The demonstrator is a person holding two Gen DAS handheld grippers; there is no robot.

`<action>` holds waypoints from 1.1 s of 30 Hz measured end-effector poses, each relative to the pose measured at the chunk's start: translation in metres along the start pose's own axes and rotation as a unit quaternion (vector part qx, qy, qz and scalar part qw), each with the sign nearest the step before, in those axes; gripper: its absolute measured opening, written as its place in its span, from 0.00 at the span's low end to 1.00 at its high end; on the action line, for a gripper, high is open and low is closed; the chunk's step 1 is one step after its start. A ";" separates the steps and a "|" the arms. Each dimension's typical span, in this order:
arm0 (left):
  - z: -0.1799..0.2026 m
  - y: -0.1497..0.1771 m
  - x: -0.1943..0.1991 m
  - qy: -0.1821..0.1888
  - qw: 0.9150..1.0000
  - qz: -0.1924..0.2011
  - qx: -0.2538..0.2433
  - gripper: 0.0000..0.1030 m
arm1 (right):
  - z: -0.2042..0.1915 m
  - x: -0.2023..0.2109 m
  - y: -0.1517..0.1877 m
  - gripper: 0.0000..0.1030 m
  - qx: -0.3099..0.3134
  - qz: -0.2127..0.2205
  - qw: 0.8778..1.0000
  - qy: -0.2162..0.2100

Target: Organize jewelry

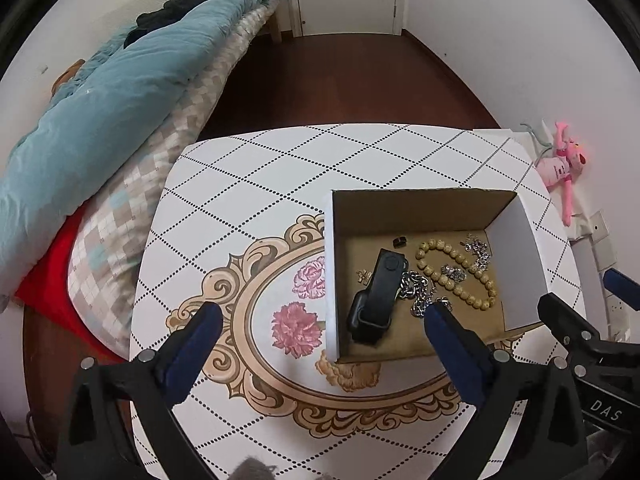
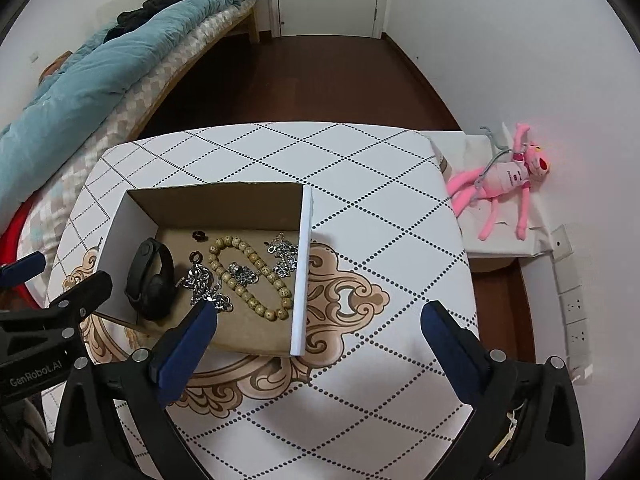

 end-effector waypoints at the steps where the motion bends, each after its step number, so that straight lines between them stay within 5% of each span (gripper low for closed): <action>1: 0.000 0.001 0.001 0.001 1.000 0.001 0.002 1.00 | 0.001 0.001 0.002 1.00 -0.002 0.001 1.000 0.001; 14: -0.003 0.031 0.060 0.007 0.999 0.049 0.017 1.00 | 0.009 0.059 0.027 1.00 -0.016 0.048 0.999 0.007; 33: -0.002 0.106 0.209 0.026 0.986 0.162 0.011 1.00 | 0.007 0.230 0.106 1.00 -0.019 0.176 0.984 -0.010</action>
Point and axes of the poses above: each gripper's, at about its wrist camera, not at the fingertips, and x roughly against the way its jaws point, z to its right, y to its underside, the point moved 6 cm from there along -x, roughly the way its jaws point, and after that the axes turned 13 degrees about -z, right-handed, at the moved point
